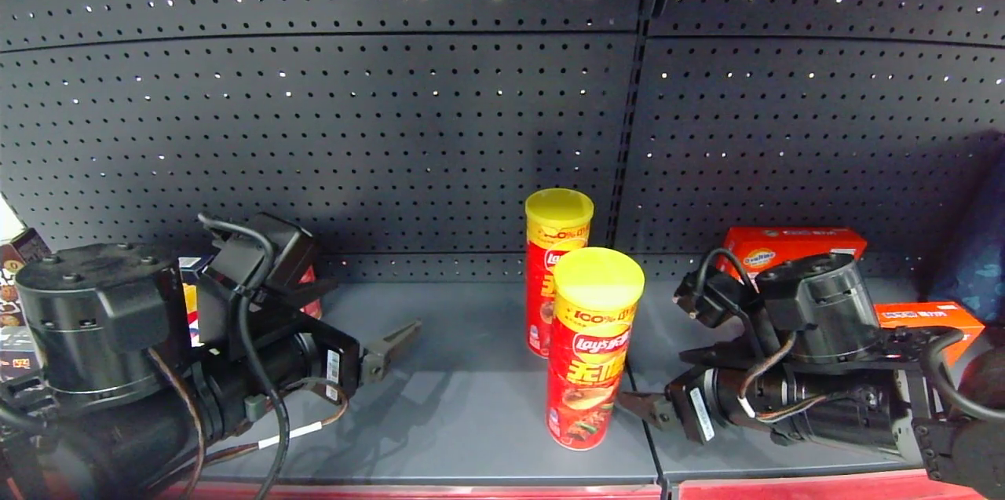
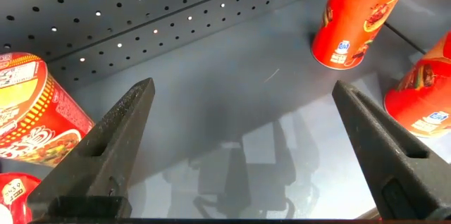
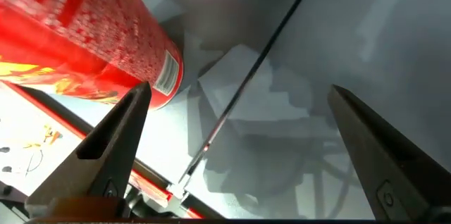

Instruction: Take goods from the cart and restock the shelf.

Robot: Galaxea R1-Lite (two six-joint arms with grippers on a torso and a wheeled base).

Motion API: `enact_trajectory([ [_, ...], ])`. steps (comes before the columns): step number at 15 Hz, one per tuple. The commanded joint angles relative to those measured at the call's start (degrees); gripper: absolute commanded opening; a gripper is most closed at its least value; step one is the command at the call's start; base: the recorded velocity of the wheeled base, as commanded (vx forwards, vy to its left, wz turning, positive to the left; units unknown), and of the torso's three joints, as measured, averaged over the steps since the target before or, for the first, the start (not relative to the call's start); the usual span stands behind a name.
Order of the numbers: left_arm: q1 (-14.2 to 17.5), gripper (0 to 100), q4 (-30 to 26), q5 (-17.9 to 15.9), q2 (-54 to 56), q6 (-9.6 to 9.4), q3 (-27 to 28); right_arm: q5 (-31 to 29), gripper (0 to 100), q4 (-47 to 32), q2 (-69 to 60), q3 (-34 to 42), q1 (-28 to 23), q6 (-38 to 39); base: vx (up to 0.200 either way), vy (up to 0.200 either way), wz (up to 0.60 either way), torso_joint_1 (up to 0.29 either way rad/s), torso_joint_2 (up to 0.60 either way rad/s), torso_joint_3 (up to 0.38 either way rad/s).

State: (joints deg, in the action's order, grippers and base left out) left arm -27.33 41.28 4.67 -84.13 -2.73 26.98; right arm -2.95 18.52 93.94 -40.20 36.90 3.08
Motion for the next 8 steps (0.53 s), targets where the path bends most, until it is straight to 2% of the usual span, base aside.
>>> enact_trajectory([
  [1,0.0,100,0.0,0.1,-0.1,0.01,0.0,-0.2,100,0.0,0.1,0.0,-0.3,0.0,0.0,0.0,0.0,0.0,0.0,0.0],
  [8,0.0,100,0.0,0.1,-0.2,0.01,-0.1,-0.1,100,0.7,1.5,-2.3,-0.6,0.0,0.0,0.0,0.0,0.0,0.0,0.0],
])
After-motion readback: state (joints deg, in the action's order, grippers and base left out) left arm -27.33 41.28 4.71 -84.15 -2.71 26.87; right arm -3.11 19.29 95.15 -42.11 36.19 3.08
